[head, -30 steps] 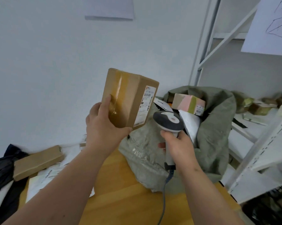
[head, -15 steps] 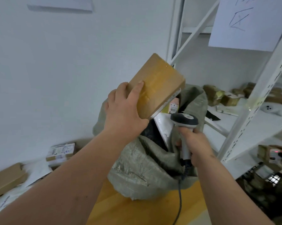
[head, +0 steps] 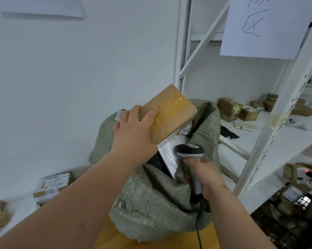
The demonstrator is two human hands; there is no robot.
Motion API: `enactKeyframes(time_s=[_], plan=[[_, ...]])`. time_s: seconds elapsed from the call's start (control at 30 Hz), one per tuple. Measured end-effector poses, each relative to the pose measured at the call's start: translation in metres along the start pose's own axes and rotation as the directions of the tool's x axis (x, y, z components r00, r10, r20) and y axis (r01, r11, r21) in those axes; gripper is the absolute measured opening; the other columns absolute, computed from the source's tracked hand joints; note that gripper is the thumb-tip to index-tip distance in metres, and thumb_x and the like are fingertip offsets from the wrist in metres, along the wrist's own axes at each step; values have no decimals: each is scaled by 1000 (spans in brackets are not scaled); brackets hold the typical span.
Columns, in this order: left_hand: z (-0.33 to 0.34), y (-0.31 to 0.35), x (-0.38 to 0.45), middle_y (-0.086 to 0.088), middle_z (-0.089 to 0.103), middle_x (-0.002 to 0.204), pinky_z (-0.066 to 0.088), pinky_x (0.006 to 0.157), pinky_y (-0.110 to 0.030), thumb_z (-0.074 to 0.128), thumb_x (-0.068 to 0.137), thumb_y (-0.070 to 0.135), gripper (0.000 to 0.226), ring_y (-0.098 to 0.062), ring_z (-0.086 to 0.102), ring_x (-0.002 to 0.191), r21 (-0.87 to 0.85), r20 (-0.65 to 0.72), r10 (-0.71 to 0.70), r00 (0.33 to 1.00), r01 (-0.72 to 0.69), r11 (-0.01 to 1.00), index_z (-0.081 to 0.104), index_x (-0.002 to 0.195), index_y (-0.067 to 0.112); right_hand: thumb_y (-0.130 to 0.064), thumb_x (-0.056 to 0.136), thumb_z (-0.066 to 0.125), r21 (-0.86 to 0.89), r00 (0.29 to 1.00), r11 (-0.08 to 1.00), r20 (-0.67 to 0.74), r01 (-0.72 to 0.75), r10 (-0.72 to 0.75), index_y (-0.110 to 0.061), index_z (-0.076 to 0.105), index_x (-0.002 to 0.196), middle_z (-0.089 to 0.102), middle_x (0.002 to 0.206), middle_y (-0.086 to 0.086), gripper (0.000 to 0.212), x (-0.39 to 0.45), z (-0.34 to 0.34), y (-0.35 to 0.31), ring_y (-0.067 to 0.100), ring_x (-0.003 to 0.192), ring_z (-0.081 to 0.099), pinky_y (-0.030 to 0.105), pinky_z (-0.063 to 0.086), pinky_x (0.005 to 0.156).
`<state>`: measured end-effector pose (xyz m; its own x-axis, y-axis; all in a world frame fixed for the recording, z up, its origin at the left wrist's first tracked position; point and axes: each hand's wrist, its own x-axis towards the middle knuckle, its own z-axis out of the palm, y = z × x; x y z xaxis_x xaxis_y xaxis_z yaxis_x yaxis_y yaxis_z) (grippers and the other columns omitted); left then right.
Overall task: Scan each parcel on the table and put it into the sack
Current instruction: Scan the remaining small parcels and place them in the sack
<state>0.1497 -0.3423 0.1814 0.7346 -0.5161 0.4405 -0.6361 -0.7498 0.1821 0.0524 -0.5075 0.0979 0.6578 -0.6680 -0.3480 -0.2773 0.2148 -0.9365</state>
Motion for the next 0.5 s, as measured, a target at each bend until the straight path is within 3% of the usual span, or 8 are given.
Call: enactKeyframes(time_s=[0.1, 0.17, 0.23, 0.3, 0.4, 0.5], plan=[[1, 11, 8, -1, 13, 154, 16, 116, -50, 70, 74, 44, 96, -29, 13, 142, 44, -15, -17, 1000, 18, 999, 12, 151, 45, -36, 86, 69, 39, 990, 995, -107, 92, -88, -19, 57, 132, 59, 127, 8, 50, 15, -19, -13, 32, 111, 59, 47, 52, 97], [4, 24, 15, -1, 15, 154, 16, 115, -50, 69, 74, 43, 94, -29, 13, 140, 71, -50, -9, 999, 12, 997, 16, 151, 44, -42, 81, 70, 67, 982, 988, -140, 137, -126, -22, 57, 130, 49, 141, 2, 54, 26, -34, -23, 30, 114, 57, 40, 54, 83], [6, 41, 21, -3, 19, 153, 18, 112, -49, 70, 73, 41, 90, -30, 16, 138, 92, -106, 14, 994, -5, 996, 23, 149, 44, -51, 70, 71, 84, 984, 989, -139, 123, -110, -25, 59, 128, 47, 145, 3, 64, 40, -51, -29, 31, 118, 57, 43, 56, 83], [7, 58, 26, -4, 22, 153, 20, 110, -49, 71, 71, 39, 88, -31, 18, 137, 126, -147, 32, 989, -14, 992, 27, 147, 44, -43, 80, 72, 157, 996, 985, -64, 75, -66, -23, 58, 130, 58, 132, 9, 55, 48, -62, -36, 29, 108, 62, 44, 57, 86], [7, 76, 26, -4, 22, 153, 22, 108, -49, 72, 70, 38, 88, -31, 18, 136, 174, -178, 52, 983, -21, 985, 28, 146, 45, -27, 93, 66, 211, 995, 977, 97, -23, 3, -15, 59, 123, 66, 114, 11, 33, 62, -68, -37, 25, 84, 65, 36, 56, 73], [8, 83, 27, -4, 18, 154, 19, 111, -49, 72, 72, 41, 91, -30, 14, 137, 228, -118, 42, 992, -14, 974, 21, 147, 45, -26, 93, 67, 242, 995, 970, 100, -23, -1, -13, 62, 114, 69, 105, 9, 25, 68, -68, -32, 25, 84, 68, 38, 55, 77]])
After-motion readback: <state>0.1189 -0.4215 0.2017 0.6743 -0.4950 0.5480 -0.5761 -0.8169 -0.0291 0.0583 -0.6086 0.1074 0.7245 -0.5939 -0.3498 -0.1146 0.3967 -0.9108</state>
